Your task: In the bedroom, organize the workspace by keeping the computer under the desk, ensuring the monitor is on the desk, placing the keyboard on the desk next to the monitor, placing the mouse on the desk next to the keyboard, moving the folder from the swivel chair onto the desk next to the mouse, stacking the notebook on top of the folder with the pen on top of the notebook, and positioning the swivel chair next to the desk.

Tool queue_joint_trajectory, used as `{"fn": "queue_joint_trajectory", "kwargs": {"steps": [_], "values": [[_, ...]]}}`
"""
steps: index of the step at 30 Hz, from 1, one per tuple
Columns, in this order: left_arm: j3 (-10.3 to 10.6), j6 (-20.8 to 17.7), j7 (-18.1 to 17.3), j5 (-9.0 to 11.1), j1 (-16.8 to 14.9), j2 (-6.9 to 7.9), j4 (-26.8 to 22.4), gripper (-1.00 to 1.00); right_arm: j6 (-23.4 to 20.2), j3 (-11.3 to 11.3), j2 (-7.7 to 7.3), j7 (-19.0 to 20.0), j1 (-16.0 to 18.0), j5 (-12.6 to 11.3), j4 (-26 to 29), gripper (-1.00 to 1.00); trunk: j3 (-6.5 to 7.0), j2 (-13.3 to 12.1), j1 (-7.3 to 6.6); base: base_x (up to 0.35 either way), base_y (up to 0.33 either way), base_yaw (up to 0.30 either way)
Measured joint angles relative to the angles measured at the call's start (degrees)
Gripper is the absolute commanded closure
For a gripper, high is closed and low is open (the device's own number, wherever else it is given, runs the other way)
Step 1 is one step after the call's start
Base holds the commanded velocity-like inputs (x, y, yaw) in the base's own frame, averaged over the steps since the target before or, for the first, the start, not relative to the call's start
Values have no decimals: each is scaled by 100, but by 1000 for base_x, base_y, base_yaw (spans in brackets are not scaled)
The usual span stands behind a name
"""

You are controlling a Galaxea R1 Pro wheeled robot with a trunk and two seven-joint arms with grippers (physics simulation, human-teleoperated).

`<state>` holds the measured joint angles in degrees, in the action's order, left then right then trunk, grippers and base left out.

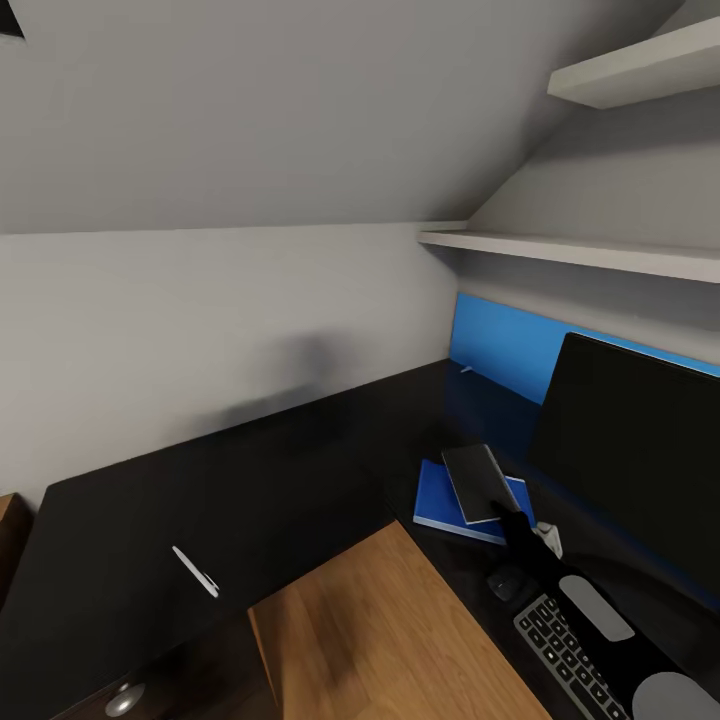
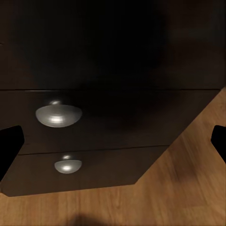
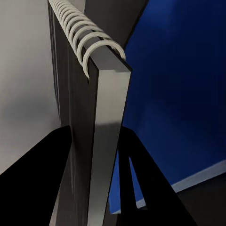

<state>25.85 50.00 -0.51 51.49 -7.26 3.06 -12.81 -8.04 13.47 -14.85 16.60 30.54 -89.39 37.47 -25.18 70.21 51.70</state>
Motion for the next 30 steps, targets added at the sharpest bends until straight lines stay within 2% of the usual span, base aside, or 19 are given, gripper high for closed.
{"fn": "queue_joint_trajectory", "kwargs": {"steps": [5,14,30], "values": [[-4,0,-3,6,0,-1,4,-100,-91,-12,-2,0,0,0,-6,100,0,0,0,0,0,0],[-10,7,-5,10,0,-9,4,-100,-219,-171,-3,-7,0,-3,-8,100,0,0,0,0,0,0],[-12,9,-20,11,0,-10,7,-100,-254,-170,6,6,0,10,0,100,0,0,0,-7,0,0]]}}
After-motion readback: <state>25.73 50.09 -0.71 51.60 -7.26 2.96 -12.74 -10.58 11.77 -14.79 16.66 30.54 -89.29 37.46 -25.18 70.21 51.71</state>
